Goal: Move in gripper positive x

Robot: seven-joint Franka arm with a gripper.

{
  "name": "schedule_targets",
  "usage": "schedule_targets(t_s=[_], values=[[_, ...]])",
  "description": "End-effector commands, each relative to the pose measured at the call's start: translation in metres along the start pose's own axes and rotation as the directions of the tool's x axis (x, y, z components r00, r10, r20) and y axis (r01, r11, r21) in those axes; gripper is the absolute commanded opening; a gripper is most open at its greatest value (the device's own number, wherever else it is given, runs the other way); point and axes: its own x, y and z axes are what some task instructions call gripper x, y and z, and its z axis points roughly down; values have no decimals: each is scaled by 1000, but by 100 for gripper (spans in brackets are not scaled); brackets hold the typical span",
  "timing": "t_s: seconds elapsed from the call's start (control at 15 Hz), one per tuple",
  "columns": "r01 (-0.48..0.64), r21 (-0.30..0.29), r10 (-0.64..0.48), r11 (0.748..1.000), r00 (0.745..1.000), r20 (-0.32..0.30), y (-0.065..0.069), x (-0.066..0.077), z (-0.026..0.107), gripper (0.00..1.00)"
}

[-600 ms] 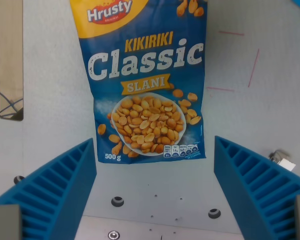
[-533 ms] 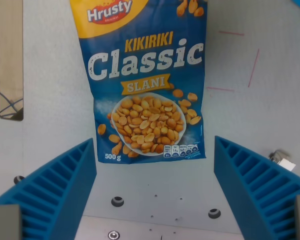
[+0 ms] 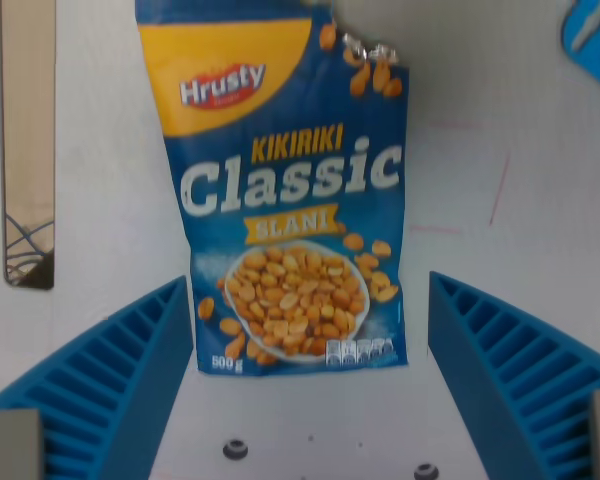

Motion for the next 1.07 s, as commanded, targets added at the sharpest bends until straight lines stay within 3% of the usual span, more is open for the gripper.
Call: schedule_targets(t_s=[0.07, 1.07], values=[[-1, 1, 1, 1000, 1000, 24, -1, 20, -1, 100], [-1, 1, 1, 1000, 1000, 24, -1, 95, 1, 100]])
